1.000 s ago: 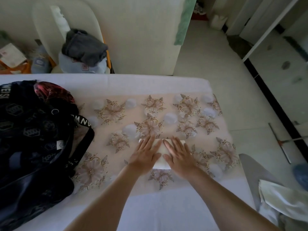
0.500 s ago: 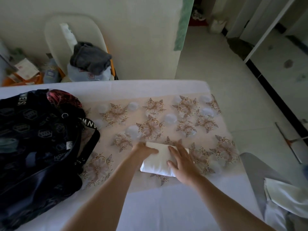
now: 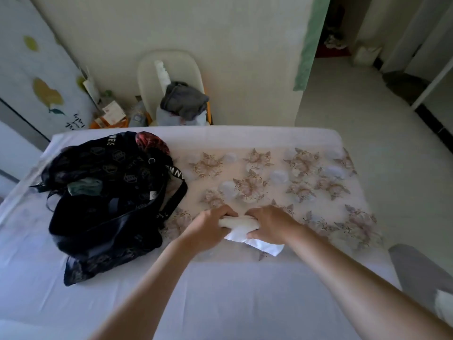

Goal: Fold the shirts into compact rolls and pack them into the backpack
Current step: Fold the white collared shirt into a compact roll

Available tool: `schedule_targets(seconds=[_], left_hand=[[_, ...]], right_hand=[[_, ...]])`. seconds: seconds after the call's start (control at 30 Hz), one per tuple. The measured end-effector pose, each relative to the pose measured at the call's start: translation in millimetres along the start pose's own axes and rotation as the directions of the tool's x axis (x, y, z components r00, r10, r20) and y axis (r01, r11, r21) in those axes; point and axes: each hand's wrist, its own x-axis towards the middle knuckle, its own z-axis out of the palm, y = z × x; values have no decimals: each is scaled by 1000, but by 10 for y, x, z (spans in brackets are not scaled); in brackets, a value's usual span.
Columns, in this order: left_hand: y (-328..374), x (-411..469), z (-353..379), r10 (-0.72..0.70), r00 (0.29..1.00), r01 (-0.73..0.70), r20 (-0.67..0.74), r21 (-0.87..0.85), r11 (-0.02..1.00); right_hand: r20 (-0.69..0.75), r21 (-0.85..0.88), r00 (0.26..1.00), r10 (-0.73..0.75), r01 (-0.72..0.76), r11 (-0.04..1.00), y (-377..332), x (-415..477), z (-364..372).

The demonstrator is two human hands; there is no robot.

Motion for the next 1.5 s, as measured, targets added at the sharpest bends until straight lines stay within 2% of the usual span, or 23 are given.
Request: schedule_targets(seconds=[0.1,0.17,0.37,0.47,0.53,0.6,0.63,0.7,0.77,0.83,0.9,0.97,1.03,1.1,1.2,1.27,1.4,1.5], left_hand=[[-93,-213,-245,106,993,-95,-41,222,970],[-201,-319,-413,131,987,-100,-97,269,958],[-833,-634,-1140,172,928,-129,-331,146,981],[-1283,-825,-1529,146,897,-120,-417,88,989],[-1694,-969,-1775,104,861,-60,-497,104,993],[-2153,-1118,-1986,-10,842,75,-539,99,992],[-2385,-1186,-2073,-67,847,143,-528,105,984],[-2789,-1300,-2191,-145,899,238,-414,183,954],[-3087,-1381,-2239,-193,959,249,-209,286,925],[-3296,-1434,-2224,-204,978,209,-50,351,913],[-3412,-1466,-2239,-92,994,109,-62,380,919],[-3465,-1483,-2297,30,990,12,-140,296,955],[-3479,-1485,-2366,49,986,-17,-162,194,981],[-3518,-1466,-2400,24,989,-8,-145,112,994],[-3622,-1431,-2451,-34,983,41,-183,32,999],[-3660,-1422,-2479,-31,976,35,-215,17,999],[-3728,-1362,-2460,-27,962,28,-273,1,1000],[-3790,-1231,-2413,-24,928,47,-371,55,997]], right_hand=[[-33,-47,997,-66,64,997,-363,100,-24],[-78,-97,989,-129,122,988,-636,177,-68],[-161,-167,935,-317,291,942,-1633,556,-260],[-185,-198,931,-313,277,940,-2191,849,-217],[-227,-238,931,-285,230,943,-2584,1051,-164],[-257,-261,926,-275,208,943,-2946,1260,-127],[-265,-254,928,-264,197,947,-3121,1364,-123],[-269,-239,933,-239,176,955,-3432,1569,-116],[-273,-245,935,-228,162,956,-3685,1752,-92],[-263,-263,940,-219,148,953,-3902,1920,-48],[-227,-318,947,-226,147,937,-4075,2091,15],[-134,-348,969,-207,149,926,-4223,2258,94],[-10,-346,987,-161,147,927,-4328,2428,207],[106,-295,992,-68,97,950,-4365,2597,350],[220,-86,972,81,-63,994,-4314,2804,593],[196,44,971,134,-145,988,-4259,2926,707],[101,303,982,161,-184,935,-4175,3105,913],[139,318,957,254,-286,904,-4115,3043,1142]])
